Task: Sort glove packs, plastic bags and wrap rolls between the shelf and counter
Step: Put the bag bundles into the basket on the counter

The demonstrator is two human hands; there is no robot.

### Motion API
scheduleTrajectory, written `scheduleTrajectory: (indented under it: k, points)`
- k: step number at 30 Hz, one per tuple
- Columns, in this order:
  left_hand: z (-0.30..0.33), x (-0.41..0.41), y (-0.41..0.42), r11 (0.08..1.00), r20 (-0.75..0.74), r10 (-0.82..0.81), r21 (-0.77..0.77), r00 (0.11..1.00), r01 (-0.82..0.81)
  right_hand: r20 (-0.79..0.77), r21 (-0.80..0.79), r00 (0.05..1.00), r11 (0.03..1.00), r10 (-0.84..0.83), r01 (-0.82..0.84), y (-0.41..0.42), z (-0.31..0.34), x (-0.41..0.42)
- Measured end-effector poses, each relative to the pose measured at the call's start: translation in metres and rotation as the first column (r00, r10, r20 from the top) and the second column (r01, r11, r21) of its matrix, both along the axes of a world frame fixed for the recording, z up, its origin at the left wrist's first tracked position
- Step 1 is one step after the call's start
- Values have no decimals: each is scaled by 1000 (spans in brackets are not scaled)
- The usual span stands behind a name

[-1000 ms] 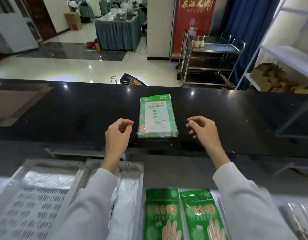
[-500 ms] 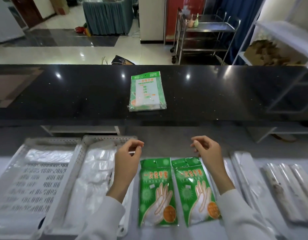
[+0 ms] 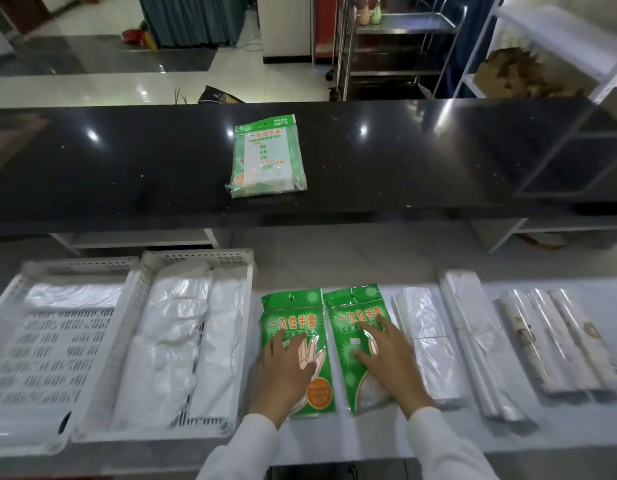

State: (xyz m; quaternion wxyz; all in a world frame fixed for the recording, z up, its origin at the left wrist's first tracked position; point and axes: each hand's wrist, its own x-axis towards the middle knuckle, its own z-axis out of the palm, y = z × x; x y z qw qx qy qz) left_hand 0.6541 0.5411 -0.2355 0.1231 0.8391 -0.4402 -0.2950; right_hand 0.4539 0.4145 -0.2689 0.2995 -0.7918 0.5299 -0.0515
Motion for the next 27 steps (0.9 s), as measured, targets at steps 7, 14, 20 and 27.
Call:
scheduleTrajectory:
  k: [7,14,20,27]
  points:
    - [-20,-22,4,998,29,-19,61,999,17,51,48,998,998,-38,35,17,-2,5]
    - [-31,-22,11,997,100,-74,45,992,70,45,36,995,996,-84,82,26,-7,10]
    - [-29,-17,11,995,113,-101,39,988,97,24,19,994,994,-105,105,31,-9,12]
    - [-21,-19,10,993,158,-92,85,983,79,23,12,994,994,-107,107,32,-14,12]
